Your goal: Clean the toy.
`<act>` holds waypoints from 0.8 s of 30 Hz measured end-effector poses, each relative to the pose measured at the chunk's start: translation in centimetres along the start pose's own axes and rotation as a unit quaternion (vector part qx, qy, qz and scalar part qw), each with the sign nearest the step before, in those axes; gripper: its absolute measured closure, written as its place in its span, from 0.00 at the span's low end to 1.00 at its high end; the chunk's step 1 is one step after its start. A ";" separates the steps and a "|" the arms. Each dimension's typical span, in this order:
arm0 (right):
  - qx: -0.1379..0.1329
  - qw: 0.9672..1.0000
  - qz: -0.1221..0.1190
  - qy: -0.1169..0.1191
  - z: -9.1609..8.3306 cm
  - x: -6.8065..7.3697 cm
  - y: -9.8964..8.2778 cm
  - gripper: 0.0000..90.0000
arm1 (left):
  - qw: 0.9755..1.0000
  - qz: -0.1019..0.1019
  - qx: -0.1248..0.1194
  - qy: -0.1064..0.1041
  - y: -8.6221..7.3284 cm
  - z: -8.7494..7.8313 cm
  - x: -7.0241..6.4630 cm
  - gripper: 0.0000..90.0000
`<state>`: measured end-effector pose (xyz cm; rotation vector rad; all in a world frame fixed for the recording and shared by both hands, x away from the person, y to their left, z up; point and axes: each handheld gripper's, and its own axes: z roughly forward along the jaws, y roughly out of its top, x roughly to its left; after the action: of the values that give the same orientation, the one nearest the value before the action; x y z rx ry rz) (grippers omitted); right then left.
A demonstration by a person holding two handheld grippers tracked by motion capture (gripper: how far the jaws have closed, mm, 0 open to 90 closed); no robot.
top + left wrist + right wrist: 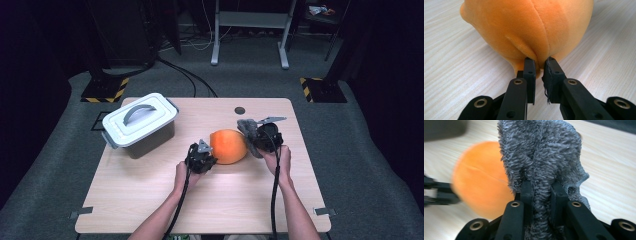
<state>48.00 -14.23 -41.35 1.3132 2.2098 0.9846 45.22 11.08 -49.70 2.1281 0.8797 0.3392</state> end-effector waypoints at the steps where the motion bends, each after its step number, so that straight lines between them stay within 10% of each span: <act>1: 0.000 1.000 -0.005 0.009 0.0 0.4 0.2 0.84 | 1.000 -0.001 -0.002 0.002 0.0 0.1 0.0 0.89; 7: 0.036 0.999 -0.023 0.001 2.6 2.0 0.2 0.84 | 1.000 -0.009 -0.017 0.002 0.0 -0.1 0.1 0.85; 17: 0.045 0.999 -0.010 -0.016 3.6 1.8 0.6 0.84 | 0.999 -0.014 -0.028 0.040 -0.4 -0.1 -0.4 0.48; 24: 0.045 0.999 -0.004 -0.013 3.8 1.5 0.6 0.84 | 0.998 0.013 0.003 0.067 -0.3 1.5 -0.9 0.51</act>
<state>49.99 -11.32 -43.44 1.3469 2.2631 0.8689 45.15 9.73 -50.80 2.1443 0.9303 0.4968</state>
